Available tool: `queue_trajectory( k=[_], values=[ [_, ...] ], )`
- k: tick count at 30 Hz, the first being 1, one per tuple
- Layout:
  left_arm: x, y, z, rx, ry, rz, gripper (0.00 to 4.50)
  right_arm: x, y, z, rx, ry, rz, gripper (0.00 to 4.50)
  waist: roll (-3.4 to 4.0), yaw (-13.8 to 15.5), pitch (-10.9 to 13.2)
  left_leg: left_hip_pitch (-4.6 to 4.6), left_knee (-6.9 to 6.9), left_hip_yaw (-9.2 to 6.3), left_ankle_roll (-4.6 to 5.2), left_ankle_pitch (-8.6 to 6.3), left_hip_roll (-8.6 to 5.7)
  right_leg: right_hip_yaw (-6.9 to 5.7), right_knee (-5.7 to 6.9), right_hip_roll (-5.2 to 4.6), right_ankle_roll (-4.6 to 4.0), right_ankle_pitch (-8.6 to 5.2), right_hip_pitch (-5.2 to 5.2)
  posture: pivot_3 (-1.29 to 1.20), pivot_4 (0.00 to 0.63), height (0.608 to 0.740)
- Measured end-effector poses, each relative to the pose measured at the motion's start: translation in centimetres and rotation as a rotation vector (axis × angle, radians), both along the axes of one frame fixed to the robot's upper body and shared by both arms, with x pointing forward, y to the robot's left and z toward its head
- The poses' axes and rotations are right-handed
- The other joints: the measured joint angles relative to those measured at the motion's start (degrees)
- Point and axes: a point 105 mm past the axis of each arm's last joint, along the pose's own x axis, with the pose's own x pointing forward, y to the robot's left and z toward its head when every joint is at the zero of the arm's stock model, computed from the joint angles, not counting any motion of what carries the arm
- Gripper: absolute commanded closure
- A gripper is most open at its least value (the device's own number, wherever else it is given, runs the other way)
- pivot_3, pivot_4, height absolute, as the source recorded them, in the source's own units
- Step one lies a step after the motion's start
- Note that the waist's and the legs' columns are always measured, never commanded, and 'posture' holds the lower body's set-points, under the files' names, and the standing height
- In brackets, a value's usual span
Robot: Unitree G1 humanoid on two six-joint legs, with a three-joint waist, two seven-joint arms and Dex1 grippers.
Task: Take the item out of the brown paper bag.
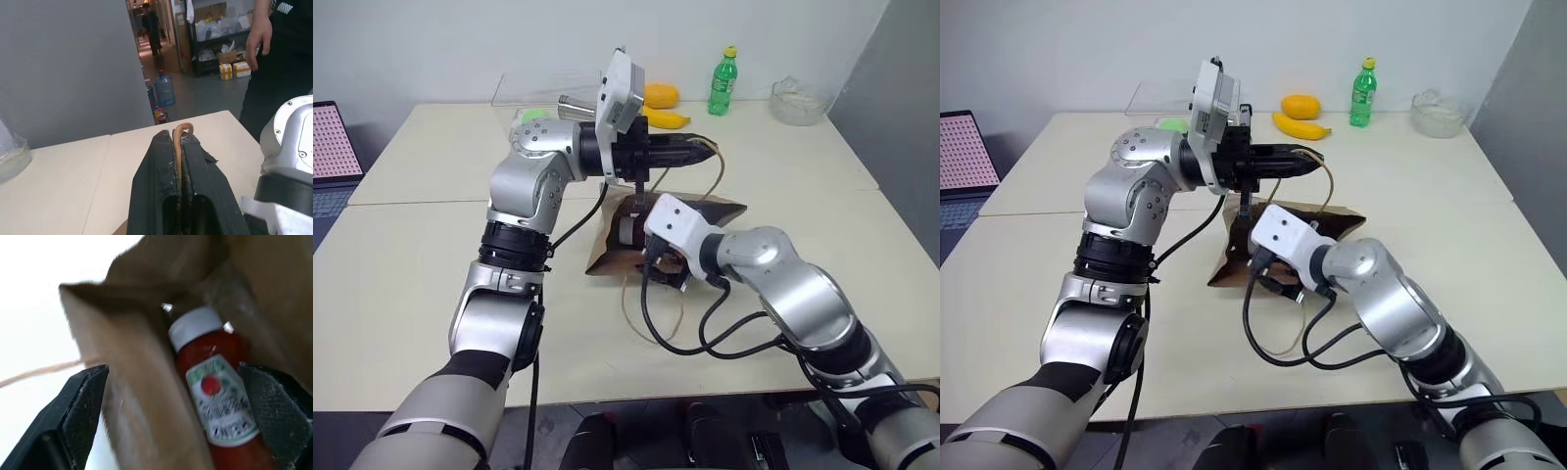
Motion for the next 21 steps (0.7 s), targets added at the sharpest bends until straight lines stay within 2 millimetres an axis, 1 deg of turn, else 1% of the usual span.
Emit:
queue_trajectory(
  k=[4,9,13,18,21],
  values=[
    [-0.1,-0.2,0.0,-0.002,0.0,-0.009,4.5,1.5,0.9,0.0,-0.06,-0.05,0.01,0.05,0.0,-0.2,0.0,0.0,-0.01,-0.01,0.0,0.0,0.0,-0.01,-0.02,0.0,0.0,0.0,-0.01,0.0,0.15,0.74],
    [-0.1,-0.3,0.0,-0.001,-0.003,-0.011,4.5,2.7,0.9,-1.9,-0.148,-0.061,0.016,0.05,0.0,-0.5,0.0,0.0,-0.02,0.0,0.0,0.0,0.0,-0.01,-0.04,0.0,0.0,0.0,-0.01,0.0,0.15,0.74],
    [-0.1,-0.3,0.0,-0.001,-0.005,-0.011,4.5,3.9,0.2,-2.8,-0.212,-0.09,0.007,0.05,0.0,-0.5,0.0,-0.01,-0.02,0.0,0.0,0.0,0.0,0.0,-0.04,0.0,0.0,0.0,-0.01,0.0,0.15,0.74],
    [-0.1,-0.3,0.0,-0.003,-0.012,-0.01,4.5,5.1,-0.2,-2.4,-0.248,-0.162,-0.002,0.05,0.0,-0.6,0.0,0.0,-0.02,0.0,-0.01,0.0,0.0,-0.01,-0.04,0.0,0.0,0.0,-0.01,0.0,0.15,0.74],
    [-0.1,-0.3,0.0,-0.004,-0.015,-0.01,4.5,5.6,-0.5,-2.7,-0.271,-0.177,-0.007,0.05,0.0,-0.6,0.0,-0.01,-0.02,0.0,-0.02,0.01,0.0,0.0,-0.04,0.0,0.0,0.0,-0.01,0.0,0.15,0.74]
  ],
)
